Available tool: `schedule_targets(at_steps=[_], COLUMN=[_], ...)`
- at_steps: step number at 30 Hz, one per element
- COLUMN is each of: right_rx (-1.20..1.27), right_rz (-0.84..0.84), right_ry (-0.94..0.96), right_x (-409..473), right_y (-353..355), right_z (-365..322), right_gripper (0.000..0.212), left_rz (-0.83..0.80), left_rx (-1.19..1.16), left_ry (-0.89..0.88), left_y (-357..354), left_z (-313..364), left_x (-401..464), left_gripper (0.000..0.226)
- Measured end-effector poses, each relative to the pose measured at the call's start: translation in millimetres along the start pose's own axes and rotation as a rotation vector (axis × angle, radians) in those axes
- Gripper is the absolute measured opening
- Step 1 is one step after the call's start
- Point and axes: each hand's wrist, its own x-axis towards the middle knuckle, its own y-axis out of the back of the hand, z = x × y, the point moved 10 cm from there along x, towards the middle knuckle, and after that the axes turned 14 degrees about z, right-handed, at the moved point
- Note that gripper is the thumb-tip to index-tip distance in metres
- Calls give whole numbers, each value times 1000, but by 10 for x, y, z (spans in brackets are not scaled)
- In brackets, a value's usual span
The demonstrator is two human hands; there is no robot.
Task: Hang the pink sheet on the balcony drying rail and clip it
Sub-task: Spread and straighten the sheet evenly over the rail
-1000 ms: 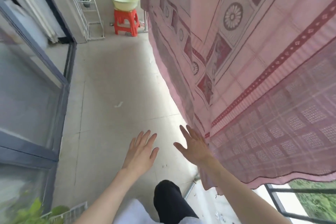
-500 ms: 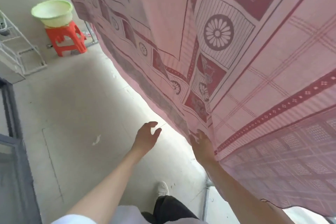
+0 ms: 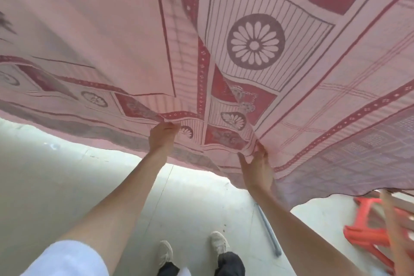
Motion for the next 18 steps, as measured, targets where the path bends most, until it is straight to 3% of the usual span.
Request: schedule_targets(at_steps=[1, 6, 10, 18], right_rx=[-26, 2, 35, 83], right_rz=[30, 183, 286, 322], right_ry=[-5, -152, -259, -167], right_x=[36, 218, 357, 177], right_y=[-40, -116, -104, -56], right_z=[-39, -152, -90, 34], right_gripper=[67, 50, 35, 25], left_rz=[13, 46, -5, 121], left_rx=[4, 49, -15, 84], left_ry=[-48, -269, -201, -347], left_y=[33, 108, -18, -10], left_z=[45, 207, 94, 396], left_x=[59, 163, 184, 368], left_gripper=[10, 13, 37, 36])
